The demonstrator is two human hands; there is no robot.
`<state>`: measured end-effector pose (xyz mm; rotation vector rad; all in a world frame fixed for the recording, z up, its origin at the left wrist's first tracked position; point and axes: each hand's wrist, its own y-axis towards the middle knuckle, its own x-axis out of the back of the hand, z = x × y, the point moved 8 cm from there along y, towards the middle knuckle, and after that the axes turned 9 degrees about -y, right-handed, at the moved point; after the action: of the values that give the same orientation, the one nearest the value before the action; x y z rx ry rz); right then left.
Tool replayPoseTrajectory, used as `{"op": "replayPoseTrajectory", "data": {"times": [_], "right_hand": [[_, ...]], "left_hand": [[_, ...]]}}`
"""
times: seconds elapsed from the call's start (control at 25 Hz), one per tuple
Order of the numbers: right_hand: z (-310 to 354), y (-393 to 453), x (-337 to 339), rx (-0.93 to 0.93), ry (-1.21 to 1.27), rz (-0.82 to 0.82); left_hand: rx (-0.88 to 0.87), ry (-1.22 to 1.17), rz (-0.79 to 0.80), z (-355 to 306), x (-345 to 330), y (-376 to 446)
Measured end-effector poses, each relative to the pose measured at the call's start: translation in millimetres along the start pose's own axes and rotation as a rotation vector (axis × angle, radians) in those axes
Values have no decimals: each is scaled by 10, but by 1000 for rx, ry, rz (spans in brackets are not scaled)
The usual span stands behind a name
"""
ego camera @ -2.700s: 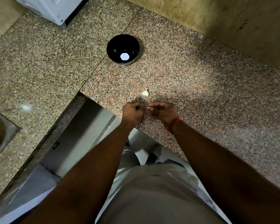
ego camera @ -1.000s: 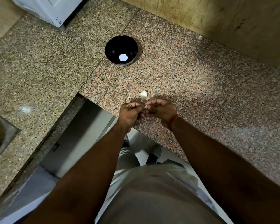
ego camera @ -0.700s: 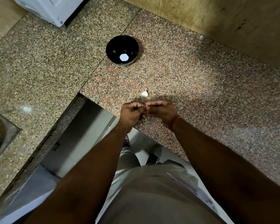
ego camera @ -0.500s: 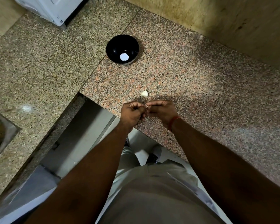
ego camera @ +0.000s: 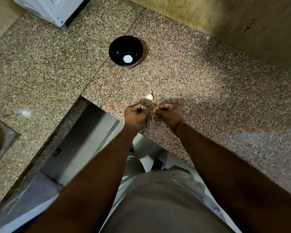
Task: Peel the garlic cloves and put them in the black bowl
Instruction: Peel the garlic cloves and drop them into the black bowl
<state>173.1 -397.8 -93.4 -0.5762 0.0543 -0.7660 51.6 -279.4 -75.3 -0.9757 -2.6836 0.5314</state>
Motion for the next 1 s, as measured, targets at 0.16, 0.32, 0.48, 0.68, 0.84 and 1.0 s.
{"op": "replayPoseTrajectory", "data": {"times": [0.16,0.32,0.48,0.68,0.84,1.0], "right_hand": [[-77,52,33,-6,7,24],[-135,47,45,-18,-50,-17],[-157,48,53,-5,-112,-40],[-107,33,85,59,-219,-123],[-64,9,46,83,-214,-95],[-73,15,15,10,-62,1]], "left_hand": [[55,112,14,84,23,34],[83,140,-12,190,-42,67],[37,136,-25,114,-87,24],[79,69,-64,66,-103,-3],[143,25,-64,84,-105,-14],[149,-9,-30,63,-85,-27]]}}
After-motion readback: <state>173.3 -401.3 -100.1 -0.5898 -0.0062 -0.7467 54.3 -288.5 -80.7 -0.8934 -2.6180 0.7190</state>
